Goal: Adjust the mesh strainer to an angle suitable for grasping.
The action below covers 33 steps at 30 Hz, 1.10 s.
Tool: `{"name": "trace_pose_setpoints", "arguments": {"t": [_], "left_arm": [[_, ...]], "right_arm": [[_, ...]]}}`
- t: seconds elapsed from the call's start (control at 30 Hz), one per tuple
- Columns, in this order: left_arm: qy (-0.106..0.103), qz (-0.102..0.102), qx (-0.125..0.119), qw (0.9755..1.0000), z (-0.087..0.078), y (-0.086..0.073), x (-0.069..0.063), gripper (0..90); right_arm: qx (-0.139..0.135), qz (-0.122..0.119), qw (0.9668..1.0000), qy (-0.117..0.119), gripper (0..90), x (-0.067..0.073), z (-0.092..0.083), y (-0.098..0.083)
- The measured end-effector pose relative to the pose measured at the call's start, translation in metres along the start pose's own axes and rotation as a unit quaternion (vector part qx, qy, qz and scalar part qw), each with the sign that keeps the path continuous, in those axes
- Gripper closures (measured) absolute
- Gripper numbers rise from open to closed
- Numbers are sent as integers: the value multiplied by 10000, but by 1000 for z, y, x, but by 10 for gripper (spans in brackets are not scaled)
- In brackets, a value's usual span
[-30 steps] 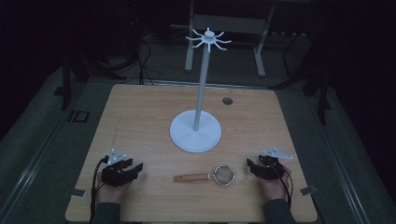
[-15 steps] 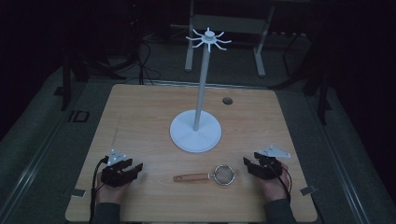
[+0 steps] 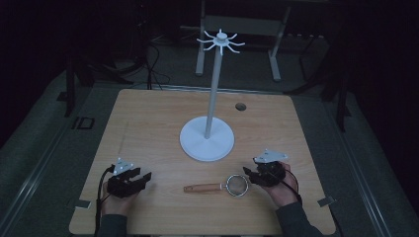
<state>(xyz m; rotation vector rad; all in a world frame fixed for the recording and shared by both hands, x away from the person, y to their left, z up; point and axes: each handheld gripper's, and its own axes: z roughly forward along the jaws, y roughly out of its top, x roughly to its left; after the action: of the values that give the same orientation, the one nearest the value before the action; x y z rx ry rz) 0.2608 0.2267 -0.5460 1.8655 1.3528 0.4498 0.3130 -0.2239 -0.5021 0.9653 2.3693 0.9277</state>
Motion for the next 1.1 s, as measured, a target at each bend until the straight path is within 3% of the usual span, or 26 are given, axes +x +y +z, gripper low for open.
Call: {"name": "trace_pose_setpoints", "arguments": {"t": [0.3,0.47,0.83,1.1], "left_arm": [[1,27,7,10000,-1,0,1,488],[-10,-4,-16,10000,-1,0,1,488],[-26,33,16,10000,0,0,0,488],[-36,28,17,10000,0,0,0,488]], "right_arm": [[136,-654,9974,286,463,18,6,18],[170,-800,9960,352,465,22,8,23],[430,-1497,9861,573,478,39,15,37],[590,-1837,9786,711,477,50,21,43]]}}
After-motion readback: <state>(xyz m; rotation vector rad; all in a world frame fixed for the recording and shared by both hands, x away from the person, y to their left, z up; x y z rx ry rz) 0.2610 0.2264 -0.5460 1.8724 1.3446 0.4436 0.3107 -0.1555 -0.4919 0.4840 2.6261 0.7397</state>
